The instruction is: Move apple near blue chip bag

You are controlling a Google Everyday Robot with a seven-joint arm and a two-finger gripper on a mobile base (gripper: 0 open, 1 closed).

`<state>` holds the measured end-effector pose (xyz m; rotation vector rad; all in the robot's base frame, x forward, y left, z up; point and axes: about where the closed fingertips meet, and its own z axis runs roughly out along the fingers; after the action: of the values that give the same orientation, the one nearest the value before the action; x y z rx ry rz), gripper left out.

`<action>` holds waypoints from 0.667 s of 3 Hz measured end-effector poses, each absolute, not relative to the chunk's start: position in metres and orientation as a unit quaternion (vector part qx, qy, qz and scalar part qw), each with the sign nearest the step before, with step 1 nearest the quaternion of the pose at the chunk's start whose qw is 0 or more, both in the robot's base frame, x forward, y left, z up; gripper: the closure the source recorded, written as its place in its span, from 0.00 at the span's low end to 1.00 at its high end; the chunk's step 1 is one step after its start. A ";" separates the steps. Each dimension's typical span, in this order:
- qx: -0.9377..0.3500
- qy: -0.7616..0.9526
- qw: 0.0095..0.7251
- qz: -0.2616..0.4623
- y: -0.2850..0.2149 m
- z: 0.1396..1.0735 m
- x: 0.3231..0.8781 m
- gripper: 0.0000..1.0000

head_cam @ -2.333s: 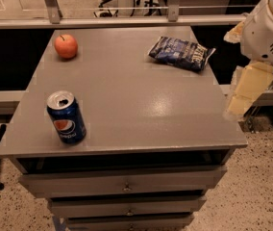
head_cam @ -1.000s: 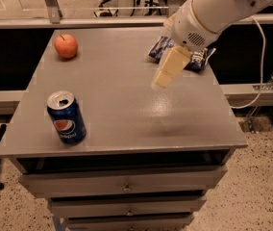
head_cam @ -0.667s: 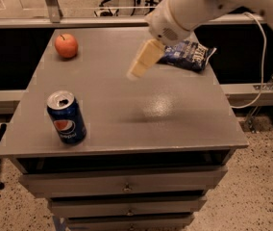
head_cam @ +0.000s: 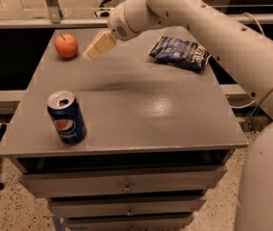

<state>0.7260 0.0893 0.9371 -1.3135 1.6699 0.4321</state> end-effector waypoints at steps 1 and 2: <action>-0.508 0.675 0.493 0.207 0.130 0.927 0.761 0.00; -0.489 0.676 0.503 0.226 0.164 0.912 0.787 0.00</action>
Offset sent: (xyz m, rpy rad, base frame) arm 0.0964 0.1093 -0.0419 0.2116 0.0347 -0.0470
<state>0.7874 0.1635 0.9120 -1.1823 1.6324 0.5464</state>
